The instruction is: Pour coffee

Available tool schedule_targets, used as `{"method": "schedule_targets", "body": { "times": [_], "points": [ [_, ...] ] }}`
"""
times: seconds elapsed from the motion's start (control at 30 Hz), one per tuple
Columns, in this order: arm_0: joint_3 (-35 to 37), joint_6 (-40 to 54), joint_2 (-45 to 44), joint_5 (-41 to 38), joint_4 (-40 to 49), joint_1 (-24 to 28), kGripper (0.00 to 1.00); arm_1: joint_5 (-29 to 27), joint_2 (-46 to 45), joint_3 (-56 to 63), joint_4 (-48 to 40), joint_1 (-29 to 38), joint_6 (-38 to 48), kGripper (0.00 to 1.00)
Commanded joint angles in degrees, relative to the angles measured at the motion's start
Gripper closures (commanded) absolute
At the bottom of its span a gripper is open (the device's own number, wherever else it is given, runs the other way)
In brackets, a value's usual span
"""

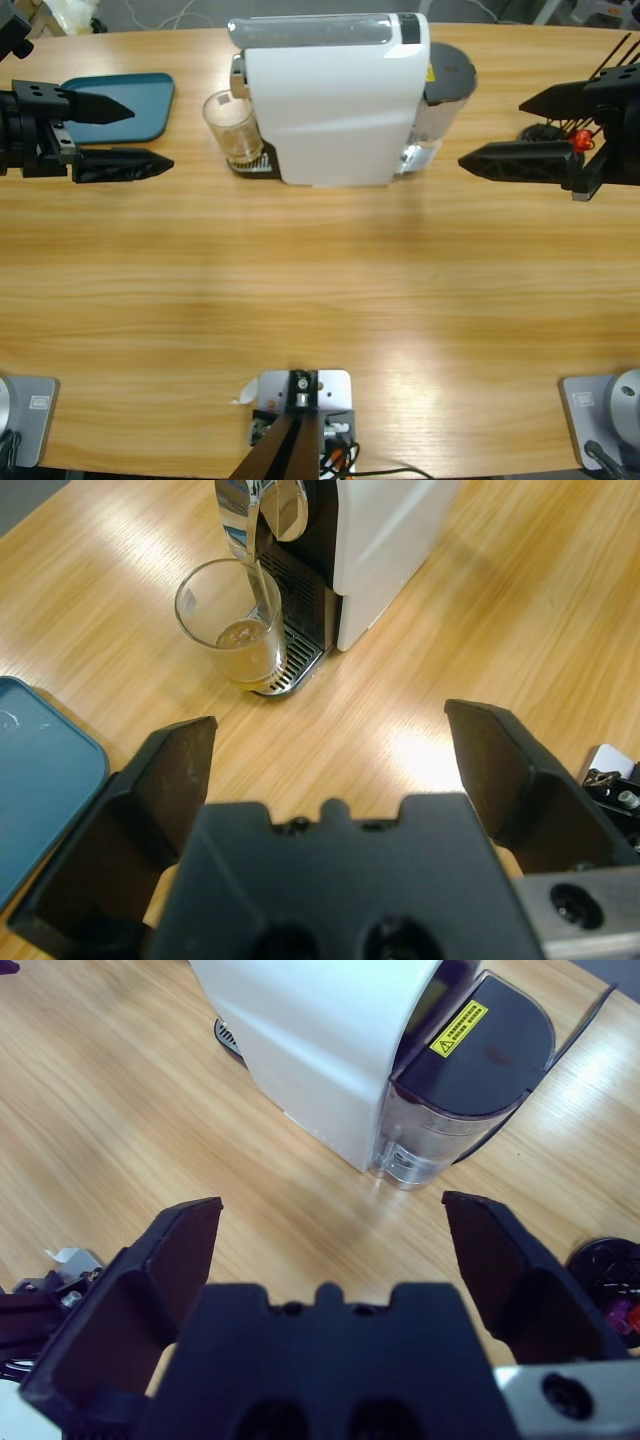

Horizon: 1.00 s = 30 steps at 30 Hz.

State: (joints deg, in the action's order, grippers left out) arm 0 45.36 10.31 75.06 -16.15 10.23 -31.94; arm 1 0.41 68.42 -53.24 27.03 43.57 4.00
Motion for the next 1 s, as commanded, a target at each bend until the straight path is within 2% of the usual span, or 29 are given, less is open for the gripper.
{"method": "schedule_targets", "body": {
  "times": [0.03, 0.73, 1.0],
  "points": [
    [-2.56, 1.03, -0.36, -1.42, -1.44, 0.65, 0.0, -0.58, 1.54, 0.95, -0.66, -0.92, 0.04, 0.0],
    [-2.65, 0.94, -1.22, -1.34, -1.44, 2.48, 0.0, -0.58, 1.38, 1.49, -0.4, -0.92, 0.04, 0.0],
    [-1.98, 2.54, 4.99, -1.78, -5.18, 3.99, 0.0, 0.44, 3.05, 0.93, 0.18, -0.92, 0.04, 0.0]
  ]
}}
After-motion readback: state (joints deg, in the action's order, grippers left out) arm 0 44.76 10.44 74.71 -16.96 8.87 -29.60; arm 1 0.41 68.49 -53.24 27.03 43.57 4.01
